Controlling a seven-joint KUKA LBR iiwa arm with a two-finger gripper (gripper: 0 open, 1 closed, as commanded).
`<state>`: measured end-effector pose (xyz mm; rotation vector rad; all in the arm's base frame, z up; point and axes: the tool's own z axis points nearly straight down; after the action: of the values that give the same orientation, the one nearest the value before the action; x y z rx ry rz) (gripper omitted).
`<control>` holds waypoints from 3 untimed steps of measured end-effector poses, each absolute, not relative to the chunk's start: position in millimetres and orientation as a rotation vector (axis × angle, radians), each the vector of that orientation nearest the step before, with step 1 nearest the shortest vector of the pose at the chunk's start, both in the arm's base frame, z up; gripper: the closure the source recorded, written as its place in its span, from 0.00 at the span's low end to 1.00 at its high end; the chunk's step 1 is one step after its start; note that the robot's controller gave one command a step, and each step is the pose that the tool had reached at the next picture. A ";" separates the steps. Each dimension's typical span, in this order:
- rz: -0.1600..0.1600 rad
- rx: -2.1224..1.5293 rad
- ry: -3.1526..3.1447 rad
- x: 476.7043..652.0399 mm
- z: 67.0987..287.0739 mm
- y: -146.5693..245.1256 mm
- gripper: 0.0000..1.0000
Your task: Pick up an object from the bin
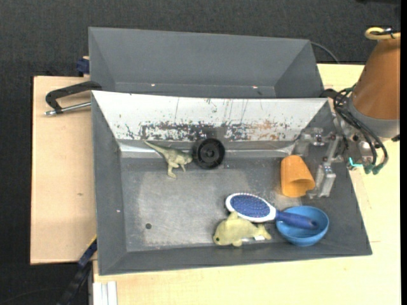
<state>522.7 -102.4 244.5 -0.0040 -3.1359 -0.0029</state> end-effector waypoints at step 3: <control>-0.001 -0.057 -3.141 501.4 74.4 -41.3 1.00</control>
Offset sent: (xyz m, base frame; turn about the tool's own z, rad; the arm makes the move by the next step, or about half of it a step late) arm -0.0018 0.0271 -0.1248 -0.0424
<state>501.4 -41.3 74.4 -0.0566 -3.1410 -0.0012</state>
